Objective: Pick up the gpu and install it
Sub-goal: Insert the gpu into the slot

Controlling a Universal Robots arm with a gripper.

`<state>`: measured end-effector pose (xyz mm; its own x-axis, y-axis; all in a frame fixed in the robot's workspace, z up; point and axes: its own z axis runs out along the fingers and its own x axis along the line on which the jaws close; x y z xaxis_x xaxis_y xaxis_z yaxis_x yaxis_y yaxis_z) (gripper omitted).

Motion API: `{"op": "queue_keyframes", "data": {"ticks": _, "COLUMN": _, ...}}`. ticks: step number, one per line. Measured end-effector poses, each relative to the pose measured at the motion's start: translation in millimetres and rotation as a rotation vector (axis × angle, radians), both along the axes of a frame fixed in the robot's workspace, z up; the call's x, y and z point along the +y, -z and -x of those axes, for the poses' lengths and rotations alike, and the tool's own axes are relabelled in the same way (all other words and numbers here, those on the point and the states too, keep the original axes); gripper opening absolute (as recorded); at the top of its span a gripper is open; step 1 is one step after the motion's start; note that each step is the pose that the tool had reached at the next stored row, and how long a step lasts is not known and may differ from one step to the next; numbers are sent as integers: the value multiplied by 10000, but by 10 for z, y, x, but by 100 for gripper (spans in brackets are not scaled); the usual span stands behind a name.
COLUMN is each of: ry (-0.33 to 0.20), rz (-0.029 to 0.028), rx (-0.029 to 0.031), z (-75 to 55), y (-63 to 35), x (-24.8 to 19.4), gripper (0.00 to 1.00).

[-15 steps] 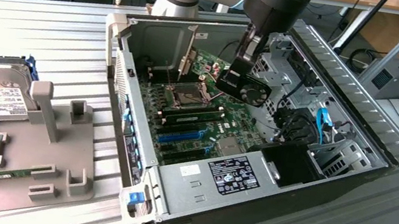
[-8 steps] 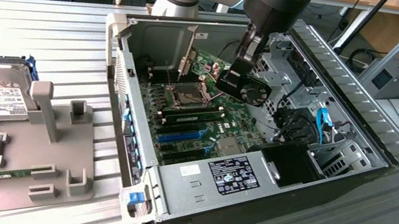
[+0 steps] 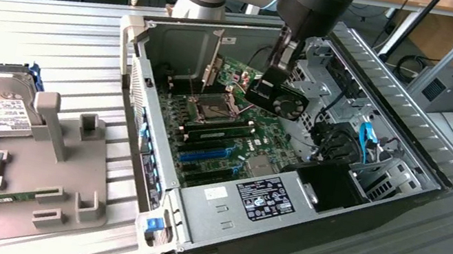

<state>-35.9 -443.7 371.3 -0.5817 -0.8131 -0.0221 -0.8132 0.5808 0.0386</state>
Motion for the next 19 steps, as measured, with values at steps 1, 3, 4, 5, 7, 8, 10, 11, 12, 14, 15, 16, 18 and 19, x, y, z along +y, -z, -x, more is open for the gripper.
{"op": "queue_keyframes", "data": {"ticks": 1, "ry": -17, "rz": 0, "rx": 0, "z": 0, "y": 0, "x": 0, "gripper": 26}}
{"op": "queue_keyframes", "data": {"ticks": 3, "ry": -52, "rz": 0, "rx": 0, "z": -1, "y": 0, "x": 0, "gripper": 26}}
{"op": "queue_keyframes", "data": {"ticks": 4, "ry": -76, "rz": 0, "rx": 0, "z": -2, "y": 0, "x": 0, "gripper": 26}}
{"op": "queue_keyframes", "data": {"ticks": 5, "ry": -91, "rz": -1, "rx": 0, "z": -2, "y": 0, "x": 0, "gripper": 26}}
{"op": "queue_keyframes", "data": {"ticks": 7, "ry": -128, "rz": 0, "rx": 0, "z": -3, "y": 0, "x": 0, "gripper": 26}}
{"op": "queue_keyframes", "data": {"ticks": 8, "ry": -145, "rz": 0, "rx": 0, "z": -3, "y": 0, "x": 0, "gripper": 26}}
{"op": "queue_keyframes", "data": {"ticks": 10, "ry": -180, "rz": 0, "rx": 0, "z": -3, "y": 0, "x": 0, "gripper": 26}}
{"op": "queue_keyframes", "data": {"ticks": 11, "ry": -197, "rz": 0, "rx": 0, "z": -3, "y": 0, "x": 0, "gripper": 26}}
{"op": "queue_keyframes", "data": {"ticks": 12, "ry": -213, "rz": 0, "rx": 0, "z": -4, "y": 0, "x": 0, "gripper": 26}}
{"op": "queue_keyframes", "data": {"ticks": 14, "ry": -245, "rz": 0, "rx": 0, "z": -4, "y": 0, "x": 0, "gripper": 26}}
{"op": "queue_keyframes", "data": {"ticks": 15, "ry": -266, "rz": 0, "rx": 0, "z": -4, "y": 0, "x": 0, "gripper": 26}}
{"op": "queue_keyframes", "data": {"ticks": 16, "ry": -283, "rz": 0, "rx": 0, "z": -4, "y": 0, "x": 0, "gripper": 26}}
{"op": "queue_keyframes", "data": {"ticks": 18, "ry": -340, "rz": 0, "rx": 0, "z": -5, "y": 0, "x": 0, "gripper": 26}}
{"op": "queue_keyframes", "data": {"ticks": 19, "ry": -358, "rz": 0, "rx": 0, "z": -5, "y": 0, "x": 0, "gripper": 26}}
